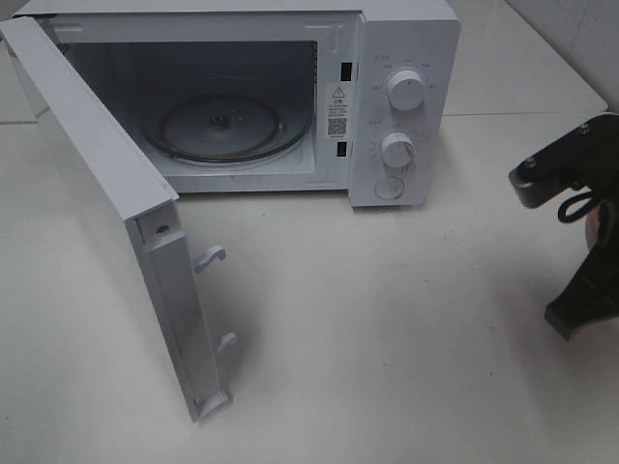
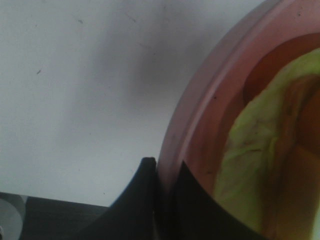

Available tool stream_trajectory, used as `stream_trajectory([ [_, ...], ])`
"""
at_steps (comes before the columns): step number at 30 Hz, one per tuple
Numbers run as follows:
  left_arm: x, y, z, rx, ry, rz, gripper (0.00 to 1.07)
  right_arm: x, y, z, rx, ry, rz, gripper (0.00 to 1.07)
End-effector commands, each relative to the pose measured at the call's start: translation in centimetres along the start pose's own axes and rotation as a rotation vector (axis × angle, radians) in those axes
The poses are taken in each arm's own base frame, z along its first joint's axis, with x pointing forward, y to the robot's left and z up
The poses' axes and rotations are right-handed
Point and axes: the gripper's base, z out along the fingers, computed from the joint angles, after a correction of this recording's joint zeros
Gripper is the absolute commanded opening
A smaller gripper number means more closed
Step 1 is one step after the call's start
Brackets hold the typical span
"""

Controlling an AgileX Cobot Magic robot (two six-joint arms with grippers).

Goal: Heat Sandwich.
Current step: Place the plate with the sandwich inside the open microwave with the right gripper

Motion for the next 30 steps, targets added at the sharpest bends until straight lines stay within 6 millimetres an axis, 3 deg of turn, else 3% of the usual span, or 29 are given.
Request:
stream_trajectory([
  [1,-0.1,0.0,0.0,0.001,-0.016,-0.007,0.73,0.6,0.3,0.1,0.066,0.002,-0.125,0.00],
  [6,-0.1,0.0,0.0,0.001,-0.016,-0.007,0.73,0.4,1.3,-0.1,0.076,-0.043,-0.203,0.00],
  [8,-0.1,0.0,0.0,0.001,-0.016,-0.007,0.73,0.2,2.4,-0.5,0.068,-0.085,-0.327,0.00],
  [15,-0.1,0.0,0.0,0.001,-0.016,-0.007,0.73,0.0,3.9,-1.1,0.058,-0.153,-0.522,0.00],
  [18,-0.1,0.0,0.0,0.001,-0.016,-0.007,0.73,-0.1,5.1,-1.6,0.061,-0.209,-0.721,0.00],
  [23,-0.1,0.0,0.0,0.001,-0.016,-0.007,0.73,-0.2,5.8,-1.9,0.075,-0.243,-0.936,0.00],
  [30,-0.1,0.0,0.0,0.001,-0.016,-0.007,0.73,-0.4,6.0,-1.9,0.086,-0.274,-1.097,0.00],
])
